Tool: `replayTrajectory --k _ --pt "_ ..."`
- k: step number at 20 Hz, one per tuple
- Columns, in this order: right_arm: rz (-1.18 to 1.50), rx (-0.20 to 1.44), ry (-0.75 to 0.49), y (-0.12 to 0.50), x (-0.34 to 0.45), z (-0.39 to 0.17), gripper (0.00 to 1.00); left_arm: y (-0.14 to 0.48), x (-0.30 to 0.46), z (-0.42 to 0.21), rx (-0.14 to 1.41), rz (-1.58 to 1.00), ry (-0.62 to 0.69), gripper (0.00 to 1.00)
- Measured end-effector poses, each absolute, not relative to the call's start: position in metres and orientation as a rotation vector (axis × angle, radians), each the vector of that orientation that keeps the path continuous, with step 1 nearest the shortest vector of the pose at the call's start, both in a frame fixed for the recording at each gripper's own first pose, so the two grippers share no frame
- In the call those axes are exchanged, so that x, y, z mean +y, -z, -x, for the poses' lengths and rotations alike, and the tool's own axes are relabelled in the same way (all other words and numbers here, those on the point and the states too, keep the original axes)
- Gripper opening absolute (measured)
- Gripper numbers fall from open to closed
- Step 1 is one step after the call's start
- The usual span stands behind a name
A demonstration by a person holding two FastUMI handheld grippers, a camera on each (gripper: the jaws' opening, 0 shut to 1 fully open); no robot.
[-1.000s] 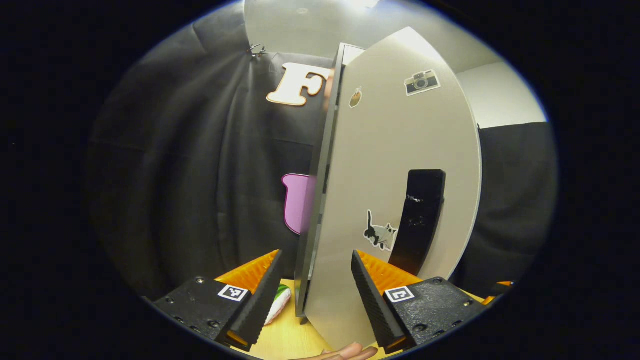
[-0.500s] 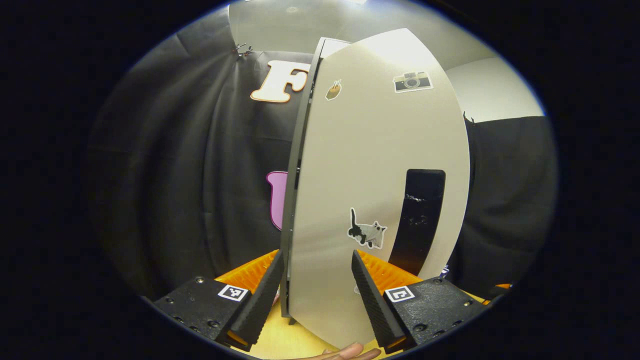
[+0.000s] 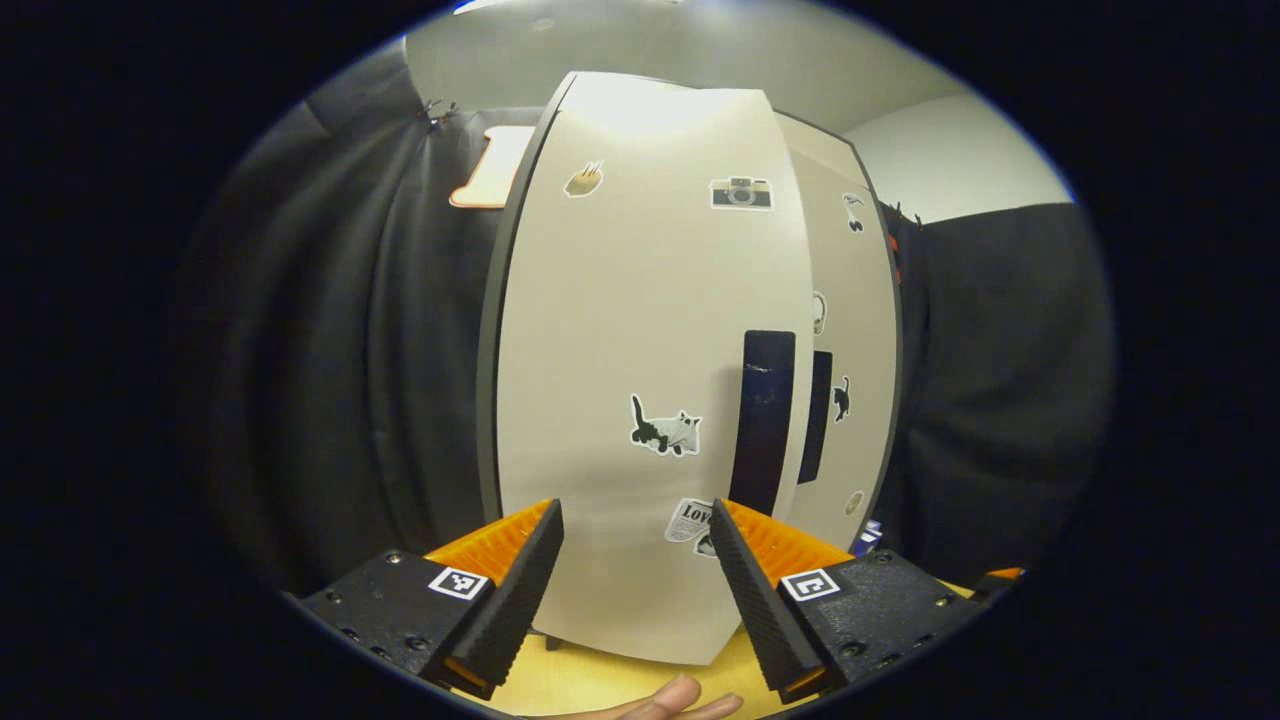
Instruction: Grab one shoe with the right hand and put it into the shoe cabinet, grab the other shoe with the left hand and put it into the shoe cabinet; then close the right door with the right hand and the left door with the left hand.
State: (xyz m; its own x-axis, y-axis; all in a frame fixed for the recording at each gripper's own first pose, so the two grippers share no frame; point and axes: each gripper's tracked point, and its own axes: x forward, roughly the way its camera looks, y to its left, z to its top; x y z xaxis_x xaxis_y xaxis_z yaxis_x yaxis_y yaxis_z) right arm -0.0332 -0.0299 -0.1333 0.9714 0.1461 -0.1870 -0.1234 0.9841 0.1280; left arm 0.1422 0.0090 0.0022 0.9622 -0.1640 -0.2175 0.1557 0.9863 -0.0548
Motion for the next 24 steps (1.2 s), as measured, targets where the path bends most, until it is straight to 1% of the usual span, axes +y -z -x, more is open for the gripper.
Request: replayTrajectory --k 1,3,4,5,6,7,8,9,10,11,12,13,14,15,16,17,18,21,22,23,24 --pt "-0.119 0.195 -0.133 0.132 -0.031 0.033 0.97 -0.002 0.005 -0.137 0.213 0.016 0.159 0.93" --pt "-0.129 0.182 -0.137 0.127 -0.030 0.034 0.97 -0.001 0.002 -0.124 0.204 -0.015 0.153 0.94" --pt "-0.133 0.173 -0.138 0.124 -0.029 0.035 0.97 -0.001 0.001 -0.115 0.203 -0.026 0.151 0.89" --pt "-0.133 0.171 -0.131 0.123 -0.030 0.035 0.97 0.000 0.000 -0.107 0.201 -0.032 0.150 0.94" --pt "-0.127 0.172 -0.117 0.122 -0.032 0.035 0.97 0.002 0.000 -0.099 0.204 -0.031 0.147 0.93" --pt "-0.120 0.169 -0.113 0.120 -0.031 0.035 0.94 0.003 0.000 -0.091 0.202 -0.030 0.146 0.94" --pt "-0.117 0.163 -0.120 0.117 -0.028 0.035 0.97 0.003 0.000 -0.083 0.200 -0.022 0.139 0.93" --pt "-0.118 0.160 -0.128 0.115 -0.024 0.035 0.97 0.005 -0.001 -0.076 0.203 -0.020 0.137 0.93" --pt "-0.119 0.162 -0.137 0.113 -0.020 0.035 0.97 0.007 -0.002 -0.068 0.205 -0.016 0.141 0.89" --pt "-0.117 0.168 -0.133 0.112 -0.019 0.035 0.94 0.007 -0.004 -0.062 0.201 -0.014 0.147 0.93" --pt "-0.102 0.175 -0.123 0.111 -0.019 0.035 0.94 0.005 -0.003 -0.056 0.188 -0.020 0.141 0.93" --pt "-0.080 0.183 -0.114 0.111 -0.020 0.035 0.94 0.004 -0.002 -0.050 0.177 -0.018 0.135 0.89" --pt "-0.070 0.183 -0.108 0.108 -0.018 0.033 0.97 0.004 0.000 -0.044 0.172 -0.015 0.130 0.93" --pt "-0.070 0.182 -0.112 0.106 -0.013 0.032 0.94 0.005 0.002 -0.038 0.164 -0.008 0.124 0.93" --pt "-0.076 0.185 -0.116 0.104 -0.010 0.032 0.97 0.007 0.003 -0.031 0.155 0.001 0.118 0.89" --pt "-0.080 0.189 -0.116 0.102 -0.009 0.033 0.94 0.013 0.006 -0.026 0.157 0.012 0.108 0.92" --pt "-0.079 0.187 -0.119 0.099 -0.007 0.032 0.97 0.021 0.010 -0.021 0.164 0.022 0.105 0.92" --pt "-0.050 0.185 -0.102 0.090 -0.007 0.033 0.97 0.044 0.014 -0.007 0.201 0.041 0.100 0.93" --pt "-0.042 0.181 -0.100 0.087 -0.006 0.033 0.94 0.049 0.017 -0.004 0.205 0.039 0.095 0.93" --pt "-0.037 0.174 -0.102 0.083 -0.004 0.032 0.97 0.051 0.019 0.000 0.201 0.043 0.087 0.94" --pt "-0.033 0.168 -0.100 0.081 -0.003 0.032 0.97 0.053 0.020 0.004 0.198 0.040 0.085 0.89"
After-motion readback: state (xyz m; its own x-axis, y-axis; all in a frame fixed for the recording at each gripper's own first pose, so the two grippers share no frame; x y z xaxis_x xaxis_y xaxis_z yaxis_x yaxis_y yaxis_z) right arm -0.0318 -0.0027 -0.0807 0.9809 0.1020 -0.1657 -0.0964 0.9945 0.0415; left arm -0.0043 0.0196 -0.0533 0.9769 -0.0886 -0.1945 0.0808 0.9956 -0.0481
